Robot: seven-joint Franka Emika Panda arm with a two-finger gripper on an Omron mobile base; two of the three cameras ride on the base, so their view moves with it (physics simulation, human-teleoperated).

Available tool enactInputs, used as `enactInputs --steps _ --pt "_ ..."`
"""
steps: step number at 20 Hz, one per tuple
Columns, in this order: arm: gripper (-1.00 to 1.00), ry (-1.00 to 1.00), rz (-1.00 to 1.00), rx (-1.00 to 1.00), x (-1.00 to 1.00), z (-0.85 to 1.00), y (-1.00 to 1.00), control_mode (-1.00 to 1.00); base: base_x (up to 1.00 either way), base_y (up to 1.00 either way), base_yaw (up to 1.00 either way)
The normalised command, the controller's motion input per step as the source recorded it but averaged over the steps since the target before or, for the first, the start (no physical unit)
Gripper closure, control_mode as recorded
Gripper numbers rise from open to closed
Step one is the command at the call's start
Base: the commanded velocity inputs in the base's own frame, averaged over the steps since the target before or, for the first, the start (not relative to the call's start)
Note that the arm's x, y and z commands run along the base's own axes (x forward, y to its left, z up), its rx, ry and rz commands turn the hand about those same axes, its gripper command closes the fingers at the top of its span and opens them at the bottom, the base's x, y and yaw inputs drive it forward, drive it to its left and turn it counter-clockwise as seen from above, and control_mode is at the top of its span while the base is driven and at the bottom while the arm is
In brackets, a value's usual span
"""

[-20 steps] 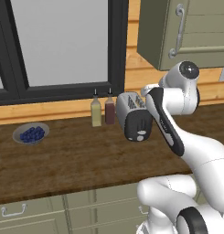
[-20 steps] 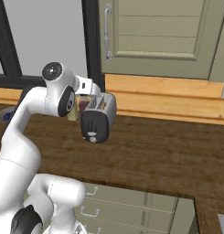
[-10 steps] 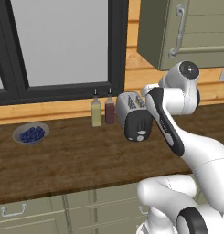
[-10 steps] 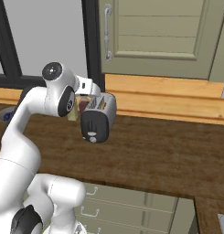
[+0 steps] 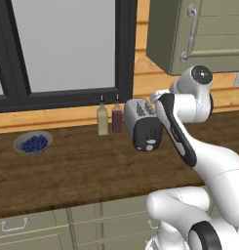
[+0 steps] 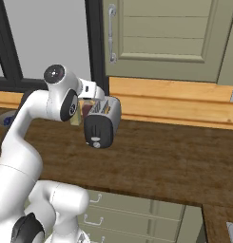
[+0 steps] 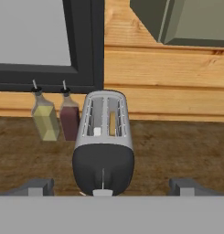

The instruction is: Start the toaster. Once the lever pops up, take the bread to the plate on the dining counter.

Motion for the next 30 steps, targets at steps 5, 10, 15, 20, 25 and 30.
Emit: enactInputs --steps 5,10,15,20,25,30 --pt "-1.00 0.00 0.00 0.00 0.00 0.00 0.00 -1.00 0.00 0.00 0.00" --pt "-1.00 0.00 0.00 0.00 0.00 0.00 0.00 -1.00 0.00 0.00 0.00" --pt "-1.00 0.00 0.00 0.00 0.00 0.00 0.00 -1.00 0.00 0.00 0.00" --pt "-1.00 0.00 0.00 0.00 0.00 0.00 0.00 -1.00 0.00 0.00 0.00" --pt "-1.00 0.00 0.00 0.00 0.00 0.00 0.00 -1.00 0.00 0.00 0.00" --pt "-1.00 0.00 0.00 0.00 0.00 0.00 0.00 -1.00 0.00 0.00 0.00"
